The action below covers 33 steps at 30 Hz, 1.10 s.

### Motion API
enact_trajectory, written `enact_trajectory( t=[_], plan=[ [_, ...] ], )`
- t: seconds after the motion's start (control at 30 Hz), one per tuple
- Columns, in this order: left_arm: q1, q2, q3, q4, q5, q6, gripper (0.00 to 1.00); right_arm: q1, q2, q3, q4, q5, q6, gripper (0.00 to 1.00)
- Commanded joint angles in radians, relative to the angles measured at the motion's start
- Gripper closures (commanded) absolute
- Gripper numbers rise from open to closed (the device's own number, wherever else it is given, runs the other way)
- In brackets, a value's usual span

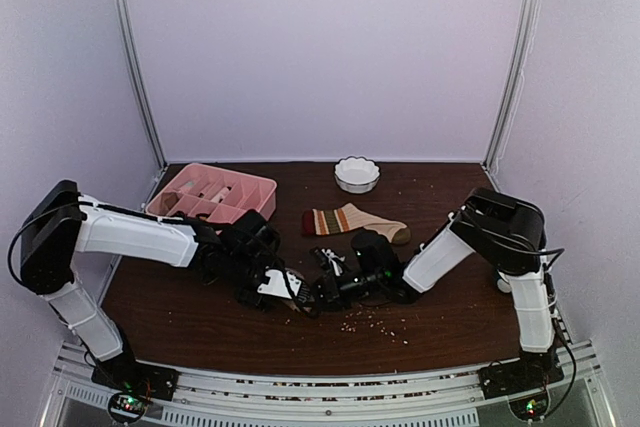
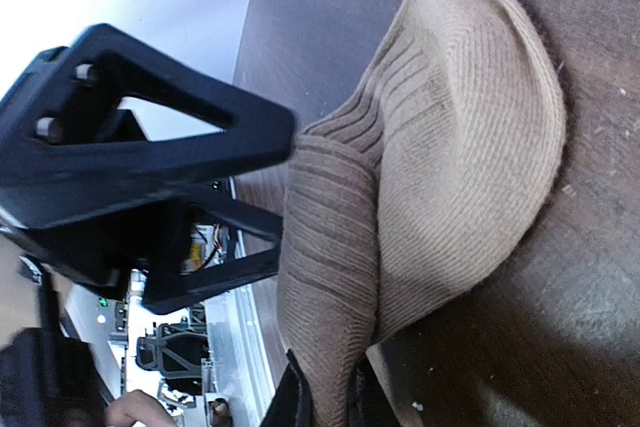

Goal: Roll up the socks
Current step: Pick up the sock from the center of the board.

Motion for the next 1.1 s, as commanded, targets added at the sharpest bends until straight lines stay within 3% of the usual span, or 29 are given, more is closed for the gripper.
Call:
enact_trajectory(
  t=[0.0, 0.1, 0.27, 0.6, 0.73, 0.87, 0.93, 1.0, 1.03, 1.07],
  plan=[
    [-0.014, 0.058, 0.018, 0.078, -0.053, 0.067, 0.32, 0.003, 0.065, -0.028, 0.037, 0.007, 0.051, 1.00],
    [-0.020, 0.068, 0.007, 0.129, -0.082, 0.088, 0.35, 0.002, 0.065, -0.028, 0.047, 0.000, 0.058, 1.00],
    [-0.045, 0.079, -0.017, 0.217, -0.108, 0.102, 0.47, 0.003, 0.074, -0.029, 0.096, -0.007, 0.089, 1.00],
    [-0.091, 0.052, 0.018, 0.179, -0.050, 0.070, 0.57, 0.004, 0.104, -0.026, 0.266, -0.002, 0.198, 1.00],
    [-0.090, 0.014, 0.033, 0.136, -0.023, 0.061, 0.73, 0.005, 0.105, -0.037, 0.289, -0.004, 0.211, 1.00],
    [-0.089, 0.009, 0.054, 0.092, -0.035, 0.051, 0.97, 0.005, 0.100, -0.043, 0.305, -0.006, 0.219, 1.00],
    [-0.088, 0.012, 0.075, 0.049, -0.032, 0.040, 1.00, 0.005, 0.090, -0.051, 0.312, -0.007, 0.215, 1.00],
    [-0.083, 0.011, 0.108, -0.006, -0.015, 0.020, 1.00, 0.006, 0.062, -0.063, 0.260, 0.009, 0.155, 0.97],
    [-0.078, 0.006, 0.125, -0.035, 0.000, 0.005, 1.00, 0.006, 0.037, -0.064, 0.189, 0.023, 0.098, 0.88],
    [-0.070, 0.000, 0.148, -0.064, 0.022, -0.010, 1.00, 0.009, 0.005, -0.065, 0.095, 0.046, 0.022, 0.73]
  ],
)
